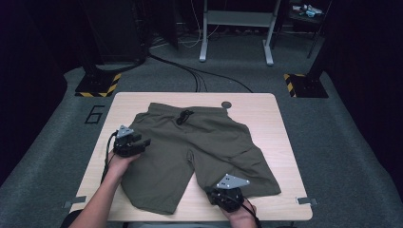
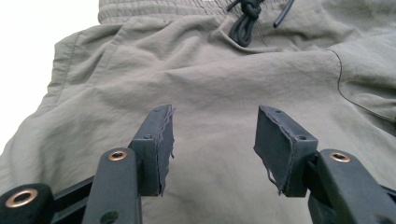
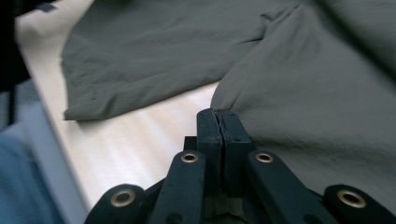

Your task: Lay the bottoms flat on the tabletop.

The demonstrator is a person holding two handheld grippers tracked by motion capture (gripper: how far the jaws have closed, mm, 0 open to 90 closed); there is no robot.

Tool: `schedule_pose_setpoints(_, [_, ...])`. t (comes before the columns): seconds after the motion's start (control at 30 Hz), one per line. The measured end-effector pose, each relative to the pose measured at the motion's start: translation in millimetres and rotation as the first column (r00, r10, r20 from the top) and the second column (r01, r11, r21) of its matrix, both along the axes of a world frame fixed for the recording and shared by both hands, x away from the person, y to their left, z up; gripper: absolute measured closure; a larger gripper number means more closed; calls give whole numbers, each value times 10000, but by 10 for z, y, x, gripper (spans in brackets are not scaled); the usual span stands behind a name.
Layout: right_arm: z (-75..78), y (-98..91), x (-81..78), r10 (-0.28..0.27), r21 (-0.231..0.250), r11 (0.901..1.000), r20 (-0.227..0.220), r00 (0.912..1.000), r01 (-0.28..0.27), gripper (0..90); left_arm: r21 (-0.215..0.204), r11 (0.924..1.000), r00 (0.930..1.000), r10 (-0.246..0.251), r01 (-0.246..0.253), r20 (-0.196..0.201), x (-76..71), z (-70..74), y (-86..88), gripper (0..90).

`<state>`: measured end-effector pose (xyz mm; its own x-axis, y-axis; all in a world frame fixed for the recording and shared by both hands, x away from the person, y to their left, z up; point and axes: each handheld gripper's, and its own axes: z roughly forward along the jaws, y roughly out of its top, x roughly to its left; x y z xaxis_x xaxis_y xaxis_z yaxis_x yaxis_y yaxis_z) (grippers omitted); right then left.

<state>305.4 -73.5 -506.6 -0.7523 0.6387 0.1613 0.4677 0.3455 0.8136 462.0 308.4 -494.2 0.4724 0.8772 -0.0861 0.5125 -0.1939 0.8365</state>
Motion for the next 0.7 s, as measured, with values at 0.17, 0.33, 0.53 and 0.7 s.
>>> schedule_pose_setpoints(0.17, [-40,134,-136,190,70,9998,67,9998,-190,878,56,9998,9998,-204,205,-64,2,-15,-45,464])
schedule_pose_setpoints(0.33, [-156,129,-126,131,-213,9997,-102,9999,-134,740,412,9985,9993,-361,365,-103,-14,-10,-68,465])
schedule_pose_setpoints(0.53, [84,-78,70,-466,209,9988,693,9965,452,572,356,9990,9992,-266,277,-305,-33,78,85,452])
schedule_pose_setpoints(0.7, [168,-244,333,-1152,746,9912,780,9903,1094,547,-5,10000,9994,10,-11,-347,-91,120,222,443])
